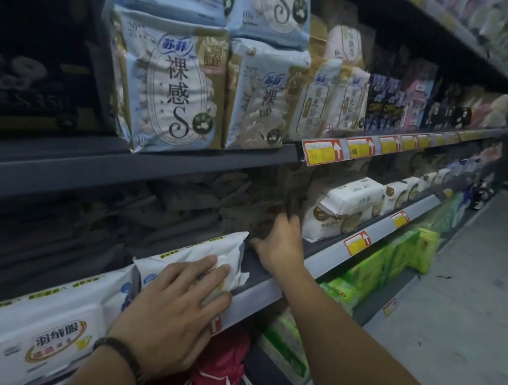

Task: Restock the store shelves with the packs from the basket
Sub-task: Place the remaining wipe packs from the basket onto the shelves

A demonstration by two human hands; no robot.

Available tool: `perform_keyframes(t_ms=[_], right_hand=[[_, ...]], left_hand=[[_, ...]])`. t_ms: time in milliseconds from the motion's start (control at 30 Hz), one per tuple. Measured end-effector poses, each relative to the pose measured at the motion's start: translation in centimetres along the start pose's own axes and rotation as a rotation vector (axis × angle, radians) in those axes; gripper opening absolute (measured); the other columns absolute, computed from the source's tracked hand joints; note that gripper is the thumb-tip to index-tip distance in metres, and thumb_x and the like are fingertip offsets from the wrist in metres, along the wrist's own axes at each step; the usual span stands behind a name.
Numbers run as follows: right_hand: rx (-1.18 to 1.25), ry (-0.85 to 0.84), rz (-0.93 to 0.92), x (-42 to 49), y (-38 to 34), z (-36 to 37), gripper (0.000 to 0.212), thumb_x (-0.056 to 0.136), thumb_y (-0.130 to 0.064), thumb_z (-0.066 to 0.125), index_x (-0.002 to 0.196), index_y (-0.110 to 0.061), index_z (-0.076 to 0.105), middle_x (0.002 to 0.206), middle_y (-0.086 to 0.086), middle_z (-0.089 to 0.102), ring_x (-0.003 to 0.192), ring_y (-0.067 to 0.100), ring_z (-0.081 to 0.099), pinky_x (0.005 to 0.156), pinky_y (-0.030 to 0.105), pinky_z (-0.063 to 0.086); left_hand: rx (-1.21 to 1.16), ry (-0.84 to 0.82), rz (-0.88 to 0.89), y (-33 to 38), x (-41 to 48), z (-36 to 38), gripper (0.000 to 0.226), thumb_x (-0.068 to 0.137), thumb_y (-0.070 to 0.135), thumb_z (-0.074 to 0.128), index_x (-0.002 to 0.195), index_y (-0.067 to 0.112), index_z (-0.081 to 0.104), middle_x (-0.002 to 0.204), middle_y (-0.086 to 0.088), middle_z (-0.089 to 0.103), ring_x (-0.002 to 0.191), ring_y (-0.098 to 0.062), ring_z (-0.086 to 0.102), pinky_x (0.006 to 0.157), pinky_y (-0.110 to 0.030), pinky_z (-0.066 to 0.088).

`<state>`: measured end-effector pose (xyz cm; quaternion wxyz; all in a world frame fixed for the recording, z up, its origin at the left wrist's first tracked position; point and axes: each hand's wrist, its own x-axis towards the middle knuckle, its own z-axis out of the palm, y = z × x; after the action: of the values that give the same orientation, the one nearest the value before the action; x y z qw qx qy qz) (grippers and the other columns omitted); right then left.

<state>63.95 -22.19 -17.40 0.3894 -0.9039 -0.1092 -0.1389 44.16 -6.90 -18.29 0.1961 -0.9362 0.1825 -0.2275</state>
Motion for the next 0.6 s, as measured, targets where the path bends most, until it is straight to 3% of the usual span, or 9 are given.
perform_keyframes(t_ms=[133,200,267,333,467,600], right_hand=[[0.030,0.005,-0.014,-1.7,0.1,-0.7,0.063,0.091,-0.028,0.080,0.144,-0.011,0.051,0.145,0.012,0.046,0.135,0.034,0.051,0.114,0.041,0.044],[0.123,0.088,-0.004,-4.2,0.2,-1.7,0.056,0.095,-0.022,0.074,0.145,-0.014,0.052,0.143,0.011,0.051,0.133,0.031,0.052,0.110,0.039,0.044],[0.222,0.174,0.021,-8.0,0.0,-2.8,0.040,0.095,-0.019,0.070,0.133,-0.015,0.060,0.132,0.008,0.058,0.124,0.028,0.056,0.101,0.034,0.045],[0.293,0.159,0.038,-12.6,-0.5,-3.7,0.025,0.095,-0.017,0.069,0.118,-0.019,0.063,0.119,0.001,0.062,0.111,0.021,0.060,0.092,0.030,0.047],[0.360,0.119,0.026,-21.1,-1.3,-5.2,0.018,0.090,-0.014,0.073,0.098,-0.027,0.064,0.095,-0.009,0.065,0.089,0.010,0.065,0.079,0.028,0.054],[0.309,0.020,0.076,-27.1,-1.6,-5.1,0.023,0.086,-0.010,0.072,0.085,-0.031,0.063,0.078,-0.012,0.067,0.075,0.005,0.065,0.073,0.031,0.055]], left_hand=[[0.017,-0.004,-0.005,-0.1,0.0,0.3,0.037,0.084,0.045,0.064,0.112,0.022,0.068,0.142,-0.013,0.062,0.133,-0.040,0.057,0.097,-0.050,0.039],[0.024,-0.025,-0.007,-0.2,0.0,0.5,0.038,0.085,0.046,0.062,0.113,0.022,0.067,0.143,-0.013,0.061,0.134,-0.040,0.056,0.097,-0.051,0.040],[0.032,-0.065,-0.014,-0.1,0.2,0.2,0.038,0.086,0.047,0.062,0.113,0.022,0.068,0.143,-0.013,0.062,0.134,-0.039,0.056,0.097,-0.052,0.042],[0.040,-0.110,-0.033,0.3,0.2,-0.6,0.039,0.085,0.046,0.064,0.115,0.021,0.069,0.144,-0.013,0.062,0.136,-0.039,0.055,0.102,-0.051,0.039],[-0.061,-0.175,-0.130,2.9,-1.3,-3.5,0.056,0.069,0.029,0.073,0.124,0.015,0.070,0.149,-0.015,0.058,0.142,-0.038,0.050,0.115,-0.055,0.027],[-0.297,-0.016,-0.200,8.3,-8.8,-6.7,0.038,0.071,0.029,0.067,0.108,0.026,0.069,0.126,-0.002,0.067,0.121,-0.029,0.063,0.098,-0.045,0.042]])
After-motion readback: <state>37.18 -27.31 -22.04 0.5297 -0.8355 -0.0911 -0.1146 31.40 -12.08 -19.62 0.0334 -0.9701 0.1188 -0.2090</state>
